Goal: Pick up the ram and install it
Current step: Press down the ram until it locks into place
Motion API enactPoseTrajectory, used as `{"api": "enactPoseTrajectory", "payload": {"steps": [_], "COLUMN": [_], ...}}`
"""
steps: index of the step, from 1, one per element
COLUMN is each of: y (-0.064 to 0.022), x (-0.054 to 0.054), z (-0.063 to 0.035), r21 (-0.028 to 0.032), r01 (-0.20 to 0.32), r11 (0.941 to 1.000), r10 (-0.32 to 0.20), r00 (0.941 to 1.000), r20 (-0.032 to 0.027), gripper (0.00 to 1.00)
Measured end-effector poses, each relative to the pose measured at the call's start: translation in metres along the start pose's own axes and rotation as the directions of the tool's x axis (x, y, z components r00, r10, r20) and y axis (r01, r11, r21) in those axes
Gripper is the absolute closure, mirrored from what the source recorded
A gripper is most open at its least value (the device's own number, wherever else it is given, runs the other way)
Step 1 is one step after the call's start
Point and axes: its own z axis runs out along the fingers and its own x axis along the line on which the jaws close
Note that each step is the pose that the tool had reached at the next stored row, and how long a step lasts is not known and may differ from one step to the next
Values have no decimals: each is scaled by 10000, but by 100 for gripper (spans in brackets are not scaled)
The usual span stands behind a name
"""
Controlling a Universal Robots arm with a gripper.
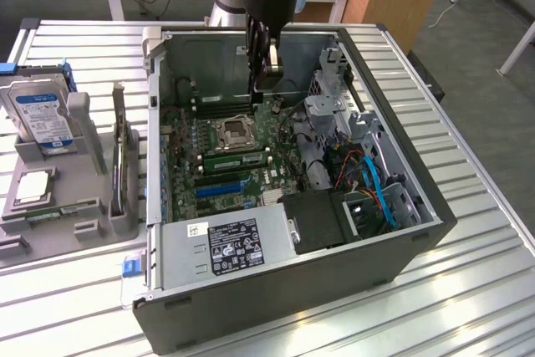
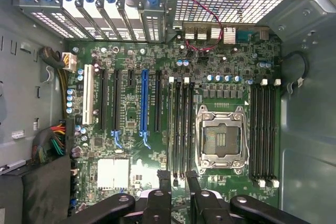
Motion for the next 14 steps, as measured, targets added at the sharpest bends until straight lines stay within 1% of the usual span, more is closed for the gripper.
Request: {"api": "enactPoseTrajectory", "payload": {"steps": [13,14], "y": [0,0], "x": [0,0], "z": [0,0], "r21": [0,0], "r01": [0,0], "r11": [10000,10000], "r10": [0,0], "r00": [10000,10000], "r20": [0,0], "gripper": [75,76]}}
